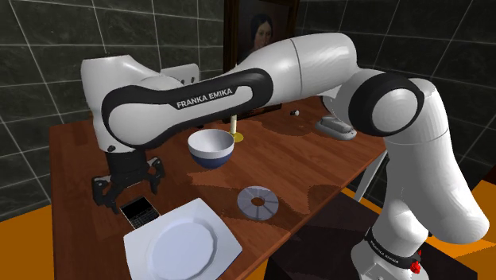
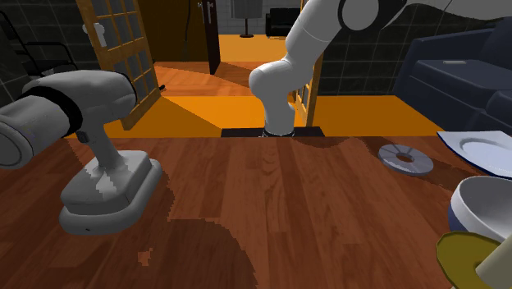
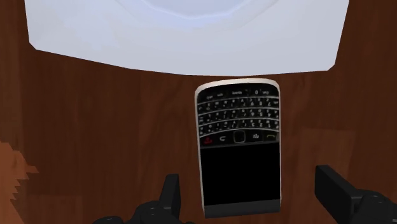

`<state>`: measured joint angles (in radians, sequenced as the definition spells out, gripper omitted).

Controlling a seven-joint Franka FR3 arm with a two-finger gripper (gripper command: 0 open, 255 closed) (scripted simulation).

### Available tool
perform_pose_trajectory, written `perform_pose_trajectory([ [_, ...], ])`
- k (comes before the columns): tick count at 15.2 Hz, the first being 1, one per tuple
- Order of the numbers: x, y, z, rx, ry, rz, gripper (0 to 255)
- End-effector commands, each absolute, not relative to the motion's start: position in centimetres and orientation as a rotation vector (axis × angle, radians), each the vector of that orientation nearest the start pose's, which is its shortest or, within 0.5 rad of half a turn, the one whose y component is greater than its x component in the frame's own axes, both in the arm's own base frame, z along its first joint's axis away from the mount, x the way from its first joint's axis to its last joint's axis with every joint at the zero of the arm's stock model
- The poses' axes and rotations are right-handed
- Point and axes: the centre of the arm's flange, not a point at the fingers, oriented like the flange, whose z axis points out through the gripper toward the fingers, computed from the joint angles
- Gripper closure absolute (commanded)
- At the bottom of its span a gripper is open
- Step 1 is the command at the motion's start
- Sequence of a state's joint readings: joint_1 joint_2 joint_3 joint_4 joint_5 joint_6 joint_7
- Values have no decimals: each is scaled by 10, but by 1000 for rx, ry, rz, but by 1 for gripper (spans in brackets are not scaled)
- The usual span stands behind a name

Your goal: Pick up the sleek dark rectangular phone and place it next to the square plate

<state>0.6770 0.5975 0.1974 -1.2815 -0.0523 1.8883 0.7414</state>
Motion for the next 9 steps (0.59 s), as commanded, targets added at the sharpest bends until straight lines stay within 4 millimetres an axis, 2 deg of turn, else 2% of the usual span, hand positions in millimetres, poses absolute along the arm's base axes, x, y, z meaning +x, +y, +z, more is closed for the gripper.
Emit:
perform_pose_trajectory([
  [1, 492, 531, 431, -3080, -177, 47, 0],
  [2, 493, 530, 442, -3080, -177, 47, 0],
  [9, 493, 530, 442, -3080, -177, 47, 0],
])
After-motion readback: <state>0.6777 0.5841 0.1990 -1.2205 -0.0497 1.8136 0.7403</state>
